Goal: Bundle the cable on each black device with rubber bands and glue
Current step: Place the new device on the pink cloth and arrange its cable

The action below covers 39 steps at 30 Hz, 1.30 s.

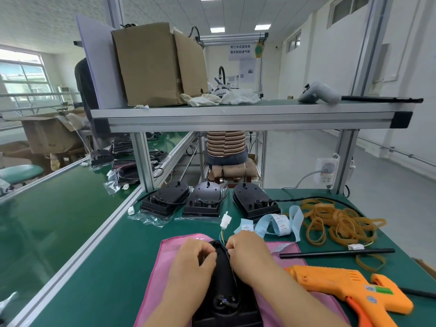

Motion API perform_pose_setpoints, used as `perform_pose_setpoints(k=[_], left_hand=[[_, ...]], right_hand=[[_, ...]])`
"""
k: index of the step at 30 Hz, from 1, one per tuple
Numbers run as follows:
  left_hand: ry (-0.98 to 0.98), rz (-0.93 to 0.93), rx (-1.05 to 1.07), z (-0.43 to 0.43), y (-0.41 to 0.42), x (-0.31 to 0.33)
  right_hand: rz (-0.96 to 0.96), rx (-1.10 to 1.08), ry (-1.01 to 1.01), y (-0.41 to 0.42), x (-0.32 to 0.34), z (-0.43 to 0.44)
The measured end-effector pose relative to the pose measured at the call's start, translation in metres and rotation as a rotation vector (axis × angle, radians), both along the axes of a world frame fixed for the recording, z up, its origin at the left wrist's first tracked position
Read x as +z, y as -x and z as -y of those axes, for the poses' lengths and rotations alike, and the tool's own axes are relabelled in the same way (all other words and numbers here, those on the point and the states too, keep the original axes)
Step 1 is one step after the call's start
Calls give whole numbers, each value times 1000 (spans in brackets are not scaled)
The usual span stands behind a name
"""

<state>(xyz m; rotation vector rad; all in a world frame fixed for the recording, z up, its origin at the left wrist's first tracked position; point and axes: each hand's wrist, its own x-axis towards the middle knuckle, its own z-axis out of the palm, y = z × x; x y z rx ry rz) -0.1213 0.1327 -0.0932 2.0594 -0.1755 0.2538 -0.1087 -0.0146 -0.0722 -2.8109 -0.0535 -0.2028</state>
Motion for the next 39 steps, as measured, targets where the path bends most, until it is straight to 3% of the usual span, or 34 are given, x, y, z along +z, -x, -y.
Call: perform_pose_setpoints(k=[5,12,19,24,30,33,39], left_hand=[[-310,63,-14,13,-5,-2],[-297,120,-16,11,0,-6],[-365,117,-21,11,1,-3],[-398,168,-57,11,0,-4],[-365,211,-65,10,-2,-8],[-352,213,-63,10,-2,-8],[-335,197,-67,10,0,-6]], right_hand=[[-42,24,79,9,2,-5],[-132,-13,44,7,12,-6],[-235,-39,-412,2,13,6],[-143,-68,-213,1,12,8],[-75,-77,-474,13,3,29],[51,-201,-529,8,4,56],[272,-619,-379,-14,1,156]])
